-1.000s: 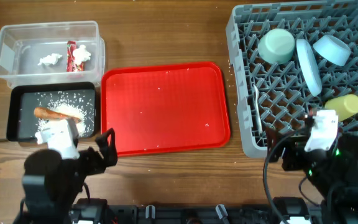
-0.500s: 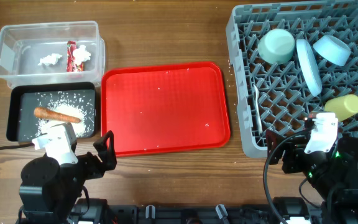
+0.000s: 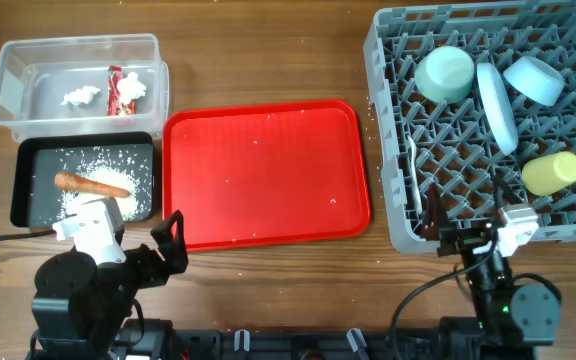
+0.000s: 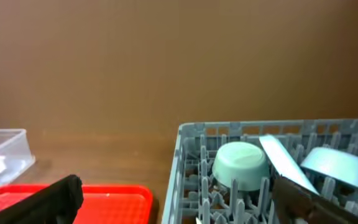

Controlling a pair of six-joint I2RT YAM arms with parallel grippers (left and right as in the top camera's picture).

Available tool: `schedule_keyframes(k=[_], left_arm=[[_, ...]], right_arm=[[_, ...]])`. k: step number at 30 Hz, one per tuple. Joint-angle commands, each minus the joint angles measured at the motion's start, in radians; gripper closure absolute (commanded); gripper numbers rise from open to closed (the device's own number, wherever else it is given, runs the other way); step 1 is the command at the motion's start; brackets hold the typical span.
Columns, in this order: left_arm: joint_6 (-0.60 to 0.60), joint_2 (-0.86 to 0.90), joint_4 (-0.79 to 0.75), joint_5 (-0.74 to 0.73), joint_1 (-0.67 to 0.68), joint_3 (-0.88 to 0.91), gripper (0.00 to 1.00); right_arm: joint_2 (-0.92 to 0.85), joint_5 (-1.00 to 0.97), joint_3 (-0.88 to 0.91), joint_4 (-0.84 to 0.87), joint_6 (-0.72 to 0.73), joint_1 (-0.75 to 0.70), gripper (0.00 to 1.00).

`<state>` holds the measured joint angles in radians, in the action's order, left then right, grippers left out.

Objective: Sort waste into correct bins and load items into the dishwasher rack

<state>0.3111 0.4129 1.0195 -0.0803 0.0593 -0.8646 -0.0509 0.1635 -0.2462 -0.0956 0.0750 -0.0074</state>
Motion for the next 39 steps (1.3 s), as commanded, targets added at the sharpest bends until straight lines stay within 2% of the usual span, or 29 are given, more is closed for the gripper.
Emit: schedule_keyframes(k=[1, 6, 7, 35, 39], left_arm=[[-0.016, -0.005, -0.002, -0.005, 0.004, 0.006, 0.0], [-0.016, -0.005, -0.002, -0.005, 0.004, 0.006, 0.0], [-0.016, -0.005, -0.002, -0.005, 0.004, 0.006, 0.0], [-0.017, -0.016, -0.003, -0.003, 0.004, 0.008, 0.0], [-0.016, -0.055, -0.007, 0.025, -0.023, 0.058, 0.0]], right_arm=[[0.048, -0.039, 0.137, 0.175, 0.004, 0.0, 0.0], [0.048, -0.089, 0.243, 0.149, 0.004, 0.0, 0.0], [0.048, -0.089, 0.241, 0.098, 0.014, 0.003, 0.0], [0.042, -0.089, 0.241, 0.098, 0.011, 0.006, 0.0], [0.042, -0.089, 0.241, 0.098, 0.011, 0.006, 0.0]])
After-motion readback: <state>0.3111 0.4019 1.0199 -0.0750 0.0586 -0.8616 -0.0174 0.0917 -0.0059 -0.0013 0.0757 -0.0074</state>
